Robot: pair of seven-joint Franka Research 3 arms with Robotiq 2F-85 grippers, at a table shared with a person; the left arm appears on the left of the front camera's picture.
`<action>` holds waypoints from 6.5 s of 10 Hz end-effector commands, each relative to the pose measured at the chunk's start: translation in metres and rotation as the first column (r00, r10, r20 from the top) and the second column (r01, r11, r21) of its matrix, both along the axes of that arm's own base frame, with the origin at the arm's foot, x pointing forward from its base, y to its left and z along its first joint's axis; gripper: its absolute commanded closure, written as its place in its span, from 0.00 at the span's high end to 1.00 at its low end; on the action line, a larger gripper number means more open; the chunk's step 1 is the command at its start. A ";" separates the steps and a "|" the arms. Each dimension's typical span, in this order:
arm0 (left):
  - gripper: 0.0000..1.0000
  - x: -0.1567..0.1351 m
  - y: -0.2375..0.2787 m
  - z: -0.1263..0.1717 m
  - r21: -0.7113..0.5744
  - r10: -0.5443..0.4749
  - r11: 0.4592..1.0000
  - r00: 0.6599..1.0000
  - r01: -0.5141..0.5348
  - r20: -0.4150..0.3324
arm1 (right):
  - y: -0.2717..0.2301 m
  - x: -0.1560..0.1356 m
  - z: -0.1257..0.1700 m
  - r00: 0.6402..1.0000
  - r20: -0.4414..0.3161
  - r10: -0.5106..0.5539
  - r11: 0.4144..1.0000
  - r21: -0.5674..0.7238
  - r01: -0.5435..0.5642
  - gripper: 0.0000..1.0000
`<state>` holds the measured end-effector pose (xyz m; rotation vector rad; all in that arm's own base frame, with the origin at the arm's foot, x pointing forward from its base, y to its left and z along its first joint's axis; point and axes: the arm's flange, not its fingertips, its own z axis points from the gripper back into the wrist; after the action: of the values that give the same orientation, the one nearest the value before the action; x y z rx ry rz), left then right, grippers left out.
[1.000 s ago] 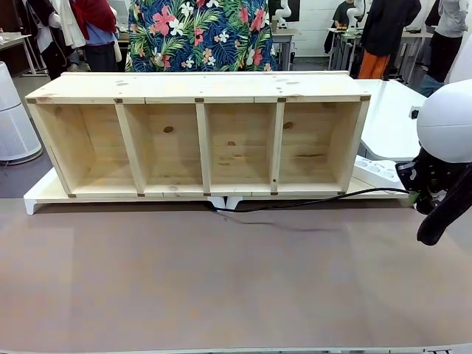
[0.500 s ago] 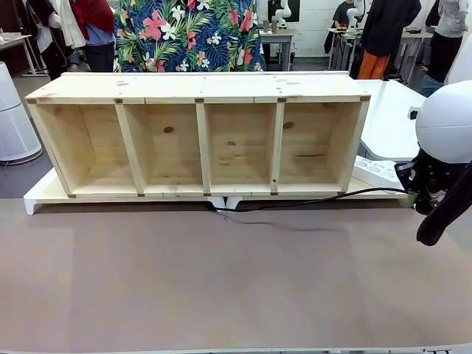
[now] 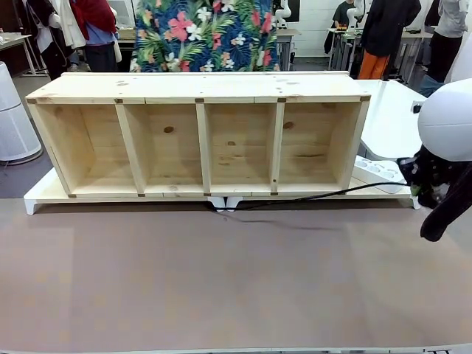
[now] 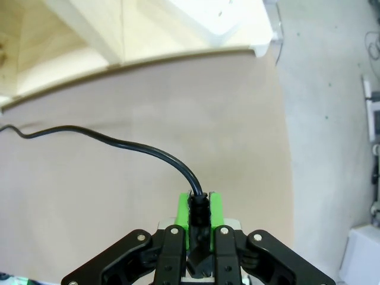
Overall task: Perform cable management.
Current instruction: Pull the grasped Power Cable to the location of the Power Strip, then release the Power Cable when the human grasps it.
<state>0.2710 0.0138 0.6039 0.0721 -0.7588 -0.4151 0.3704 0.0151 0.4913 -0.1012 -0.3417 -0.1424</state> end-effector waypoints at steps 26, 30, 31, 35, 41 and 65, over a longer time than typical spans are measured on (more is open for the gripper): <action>1.00 0.000 0.000 0.000 -0.010 0.008 1.000 1.000 -0.008 0.003 | -0.017 0.180 0.032 0.952 0.298 0.073 0.992 -0.120 -0.039 0.16; 1.00 0.000 0.000 0.000 -0.010 0.008 1.000 1.000 -0.008 0.003 | -0.017 0.180 0.032 0.952 0.298 0.073 0.992 -0.120 -0.039 0.16; 1.00 0.000 0.000 0.000 -0.010 0.008 1.000 1.000 -0.008 0.003 | -0.017 0.180 0.032 0.952 0.298 0.073 0.992 -0.120 -0.039 0.16; 1.00 0.000 0.000 0.000 -0.010 0.008 1.000 1.000 -0.008 0.003 | -0.017 0.180 0.032 0.952 0.298 0.073 0.992 -0.120 -0.039 0.16; 1.00 0.000 0.000 0.000 -0.010 0.008 1.000 1.000 -0.008 0.003 | -0.017 0.180 0.032 0.952 0.298 0.073 0.992 -0.120 -0.039 0.16; 1.00 0.000 0.000 0.000 -0.010 0.008 1.000 1.000 -0.008 0.003 | -0.014 0.180 0.033 0.952 0.281 0.123 0.987 -0.135 -0.088 1.00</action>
<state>0.2709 0.0138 0.6039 0.0721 -0.7589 -0.4151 0.5506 0.0014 0.5251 -0.1807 -0.6551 -0.0264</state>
